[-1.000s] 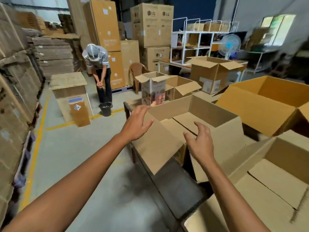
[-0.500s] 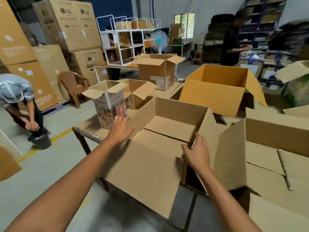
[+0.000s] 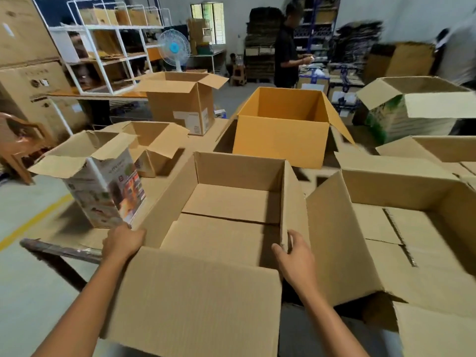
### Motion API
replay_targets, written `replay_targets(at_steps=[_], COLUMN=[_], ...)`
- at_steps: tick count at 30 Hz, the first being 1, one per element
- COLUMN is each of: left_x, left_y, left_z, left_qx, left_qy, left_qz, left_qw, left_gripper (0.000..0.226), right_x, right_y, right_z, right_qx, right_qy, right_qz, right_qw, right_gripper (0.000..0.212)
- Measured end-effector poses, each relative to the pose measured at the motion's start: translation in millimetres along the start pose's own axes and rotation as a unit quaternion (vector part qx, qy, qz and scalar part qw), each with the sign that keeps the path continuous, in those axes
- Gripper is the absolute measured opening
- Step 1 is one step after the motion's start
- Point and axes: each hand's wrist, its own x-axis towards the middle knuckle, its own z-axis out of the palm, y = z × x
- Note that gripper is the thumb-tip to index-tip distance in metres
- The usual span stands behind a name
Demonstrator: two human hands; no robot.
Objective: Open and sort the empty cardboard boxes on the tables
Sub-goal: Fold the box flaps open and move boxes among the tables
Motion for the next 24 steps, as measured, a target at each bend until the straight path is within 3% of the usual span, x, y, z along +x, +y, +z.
replay_targets(at_steps=[2, 6, 12, 19, 24], left_x=[4, -11, 23, -18, -23], left_y=[-8, -11, -32, -44, -56], left_z=[7, 8, 22, 5, 6], left_qx=[-0.023, -0.133, -0.237, -0.268, -0.307], left_qy=[0.008, 0.005, -0.101, -0.108, -0.114], left_qz=[-0.022, -0.034, -0.057, 0.010, -0.046], left_qw=[0.999, 0.990, 0.965, 0.957, 0.944], left_gripper=[0.057, 0.042, 0.058, 0.064, 0.100], right_x=[-1, 0, -4, -29, -55], right_y=[1, -3, -9, -20, -20], right_z=[3, 9, 11, 22, 38], right_qx=[0.001, 0.026, 0.001, 0.095, 0.196], right_qy=[0.015, 0.044, 0.059, 0.096, 0.097], right_qz=[0.028, 0.074, 0.212, 0.277, 0.320], right_qw=[1.000, 0.996, 0.976, 0.951, 0.922], right_gripper=[0.062, 0.057, 0.063, 0.062, 0.060])
